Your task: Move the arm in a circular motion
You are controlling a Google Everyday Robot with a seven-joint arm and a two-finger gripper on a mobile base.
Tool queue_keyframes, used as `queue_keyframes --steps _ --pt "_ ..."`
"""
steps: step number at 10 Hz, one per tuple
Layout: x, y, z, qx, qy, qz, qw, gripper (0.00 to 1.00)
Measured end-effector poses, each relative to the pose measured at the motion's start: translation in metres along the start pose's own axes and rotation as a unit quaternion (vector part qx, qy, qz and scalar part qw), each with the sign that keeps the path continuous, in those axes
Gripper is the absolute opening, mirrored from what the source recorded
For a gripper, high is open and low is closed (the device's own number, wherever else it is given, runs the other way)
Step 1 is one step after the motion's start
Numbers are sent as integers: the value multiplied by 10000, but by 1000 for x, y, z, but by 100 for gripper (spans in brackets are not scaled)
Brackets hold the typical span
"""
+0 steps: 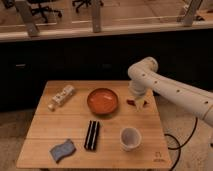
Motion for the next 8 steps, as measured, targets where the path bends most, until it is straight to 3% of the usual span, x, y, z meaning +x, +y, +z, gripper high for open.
queue_keyframes --steps 8 --pt "4 -4 5 -6 42 -139 9999 80"
